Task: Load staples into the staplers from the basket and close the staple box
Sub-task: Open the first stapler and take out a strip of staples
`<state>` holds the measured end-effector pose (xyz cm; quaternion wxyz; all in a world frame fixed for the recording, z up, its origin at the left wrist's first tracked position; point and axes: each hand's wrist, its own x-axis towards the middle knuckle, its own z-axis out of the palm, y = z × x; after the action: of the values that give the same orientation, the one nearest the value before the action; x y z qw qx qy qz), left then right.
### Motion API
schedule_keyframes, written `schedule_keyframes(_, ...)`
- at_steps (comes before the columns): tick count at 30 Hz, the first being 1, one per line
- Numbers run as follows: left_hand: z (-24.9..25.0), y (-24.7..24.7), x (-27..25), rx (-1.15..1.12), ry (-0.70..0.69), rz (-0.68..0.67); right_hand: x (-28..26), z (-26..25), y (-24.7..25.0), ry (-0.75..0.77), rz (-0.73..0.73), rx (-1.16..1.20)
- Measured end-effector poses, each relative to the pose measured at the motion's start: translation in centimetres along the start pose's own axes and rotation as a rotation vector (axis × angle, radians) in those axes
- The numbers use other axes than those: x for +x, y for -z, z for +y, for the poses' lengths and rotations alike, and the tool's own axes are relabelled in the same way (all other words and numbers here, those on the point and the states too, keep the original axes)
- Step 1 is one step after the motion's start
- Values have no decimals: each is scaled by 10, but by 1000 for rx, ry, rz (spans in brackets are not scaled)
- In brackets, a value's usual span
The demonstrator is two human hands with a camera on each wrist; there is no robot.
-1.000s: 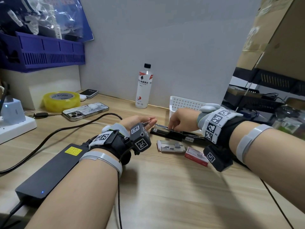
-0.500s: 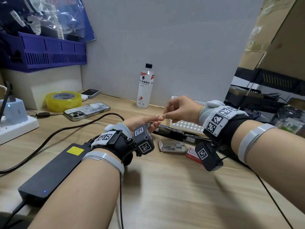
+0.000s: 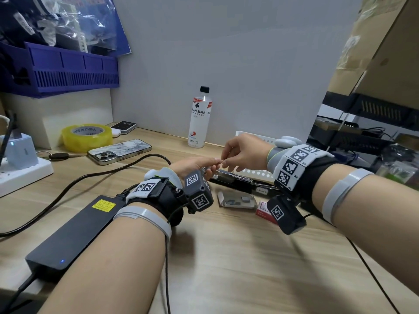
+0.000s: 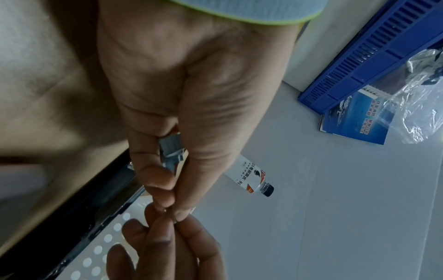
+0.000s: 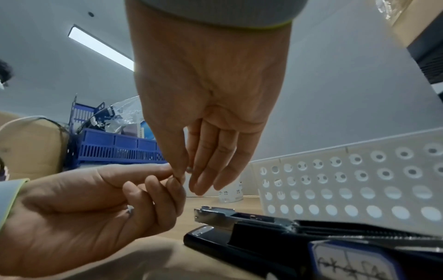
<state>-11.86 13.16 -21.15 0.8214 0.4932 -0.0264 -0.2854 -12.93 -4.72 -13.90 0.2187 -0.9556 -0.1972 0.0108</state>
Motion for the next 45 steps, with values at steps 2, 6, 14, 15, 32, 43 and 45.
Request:
schedule_keyframes(2,1,3,0,-49,10,62,0,3,0,-51,24,-72)
schedule_keyframes(6,1,10,-3,-175,20,167,-4,8,-2,-131,-25,-254)
schedule_keyframes(14,7,-2,-6,-4,6,312,-3,6,-8,-178,-53,-382)
schedule_keyframes(15,6,-2,-4,-37,-6,317,-3,6,-7,-180,-54,-394)
schedule_keyframes(32,-2,-14,-18,-284,-89,233,-4,0,1,-192,-104,-244)
schedule_keyframes(43,1,-12,-17,-431,33,17,-1,-18,-5,61,96,-245)
schedule_keyframes(45,1,-10,-13,-423,41,26,1,-23,-9,64,73,-262)
